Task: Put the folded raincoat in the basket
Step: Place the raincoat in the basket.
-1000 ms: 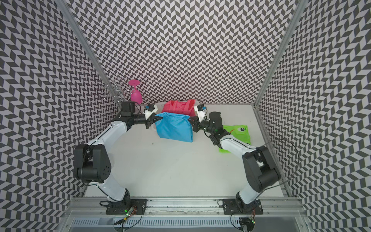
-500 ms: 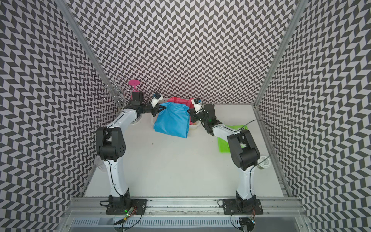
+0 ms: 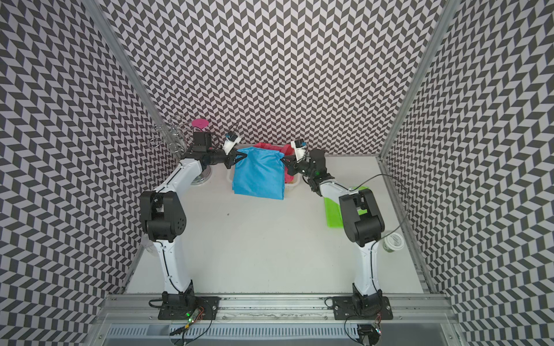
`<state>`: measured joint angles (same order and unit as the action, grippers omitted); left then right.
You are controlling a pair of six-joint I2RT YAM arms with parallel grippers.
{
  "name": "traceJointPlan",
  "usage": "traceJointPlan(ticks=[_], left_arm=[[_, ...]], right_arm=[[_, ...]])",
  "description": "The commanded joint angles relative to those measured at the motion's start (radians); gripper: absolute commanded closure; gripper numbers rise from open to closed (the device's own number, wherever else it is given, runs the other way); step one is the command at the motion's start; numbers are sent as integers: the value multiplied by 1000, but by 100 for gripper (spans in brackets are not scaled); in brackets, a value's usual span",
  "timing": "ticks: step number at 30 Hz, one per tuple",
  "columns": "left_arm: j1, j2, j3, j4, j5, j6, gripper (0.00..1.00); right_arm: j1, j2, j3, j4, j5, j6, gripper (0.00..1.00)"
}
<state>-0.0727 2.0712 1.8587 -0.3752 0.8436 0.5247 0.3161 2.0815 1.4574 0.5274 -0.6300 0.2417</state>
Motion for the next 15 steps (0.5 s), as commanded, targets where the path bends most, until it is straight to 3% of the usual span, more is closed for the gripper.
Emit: traceJointPlan(ticks=[1, 12, 15], left_arm=[[-16, -38, 28, 82, 22, -8, 85], [-17, 206, 253, 95, -36, -97, 82], [-20, 270, 287, 105, -82, -93, 70]], right_arm=[[-12, -14, 59, 103, -40, 84, 100], [-33, 103, 177, 55, 47, 95, 100], [-33, 157, 224, 21, 58, 85, 100]])
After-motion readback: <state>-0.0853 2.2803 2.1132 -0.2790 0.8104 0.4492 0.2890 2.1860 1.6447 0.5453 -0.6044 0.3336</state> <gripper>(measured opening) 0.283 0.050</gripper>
